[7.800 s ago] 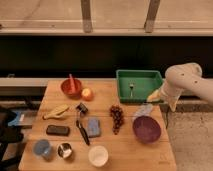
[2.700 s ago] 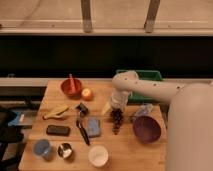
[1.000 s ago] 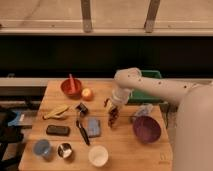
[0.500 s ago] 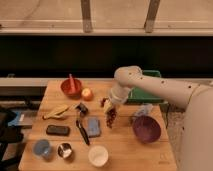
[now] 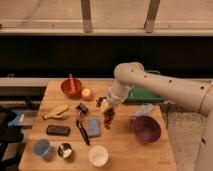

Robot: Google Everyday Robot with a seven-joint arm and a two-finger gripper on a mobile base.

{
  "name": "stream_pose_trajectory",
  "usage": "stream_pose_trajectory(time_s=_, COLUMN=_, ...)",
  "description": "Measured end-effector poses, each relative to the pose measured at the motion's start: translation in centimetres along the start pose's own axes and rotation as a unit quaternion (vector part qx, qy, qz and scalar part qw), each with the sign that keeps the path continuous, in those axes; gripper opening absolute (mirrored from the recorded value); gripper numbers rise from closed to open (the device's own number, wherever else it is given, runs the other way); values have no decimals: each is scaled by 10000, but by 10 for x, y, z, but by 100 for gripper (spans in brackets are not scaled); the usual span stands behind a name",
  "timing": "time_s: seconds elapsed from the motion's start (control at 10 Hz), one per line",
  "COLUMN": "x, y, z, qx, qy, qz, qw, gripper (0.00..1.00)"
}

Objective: Place grapes in paper cup

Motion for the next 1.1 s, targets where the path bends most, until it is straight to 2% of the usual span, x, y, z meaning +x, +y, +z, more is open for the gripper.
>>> stream_pose_trajectory(time_s=0.6, x=21, y=68, z=-3, qx=-19, qy=35, qz=-670, qw=9977, gripper=0)
stream_pose_trajectory(time_s=1.1, x=22, y=67, z=-3, qx=-20, qy=43, qz=-680, qw=9977, gripper=0)
